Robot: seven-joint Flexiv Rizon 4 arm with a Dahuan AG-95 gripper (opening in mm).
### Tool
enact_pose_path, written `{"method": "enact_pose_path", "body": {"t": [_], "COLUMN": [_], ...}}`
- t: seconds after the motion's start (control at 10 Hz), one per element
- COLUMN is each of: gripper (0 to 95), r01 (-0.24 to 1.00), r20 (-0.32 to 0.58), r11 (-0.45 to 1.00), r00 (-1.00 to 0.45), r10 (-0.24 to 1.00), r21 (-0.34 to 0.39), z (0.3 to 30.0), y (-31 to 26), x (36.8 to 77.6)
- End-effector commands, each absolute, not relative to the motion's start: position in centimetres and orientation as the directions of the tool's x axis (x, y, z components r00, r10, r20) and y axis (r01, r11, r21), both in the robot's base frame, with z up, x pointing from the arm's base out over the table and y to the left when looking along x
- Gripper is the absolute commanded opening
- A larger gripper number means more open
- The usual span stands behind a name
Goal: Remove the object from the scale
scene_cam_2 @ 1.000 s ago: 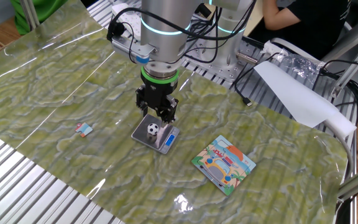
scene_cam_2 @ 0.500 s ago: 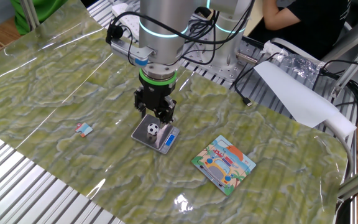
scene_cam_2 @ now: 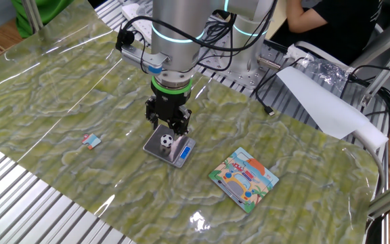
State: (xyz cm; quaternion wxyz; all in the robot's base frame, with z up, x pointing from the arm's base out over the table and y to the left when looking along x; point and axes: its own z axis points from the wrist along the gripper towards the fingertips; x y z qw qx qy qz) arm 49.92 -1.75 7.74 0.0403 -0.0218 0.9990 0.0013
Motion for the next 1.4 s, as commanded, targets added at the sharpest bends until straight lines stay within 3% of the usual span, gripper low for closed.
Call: {"method": "enact_pose_path", "body": {"t": [0.1, 1.4], "gripper": [57.0, 57.0], "r01": [-0.044, -0.047], "r20": [-0.085, -0.122], "r11": [0.999, 0.999], "r00": [-0.995, -0.991], "r10": [-0.044, -0.047], "r21": [-0.001, -0.001], "z": [7.5, 4.8], "y": [-1.8, -2.3], "x": [50.0, 49.5]}}
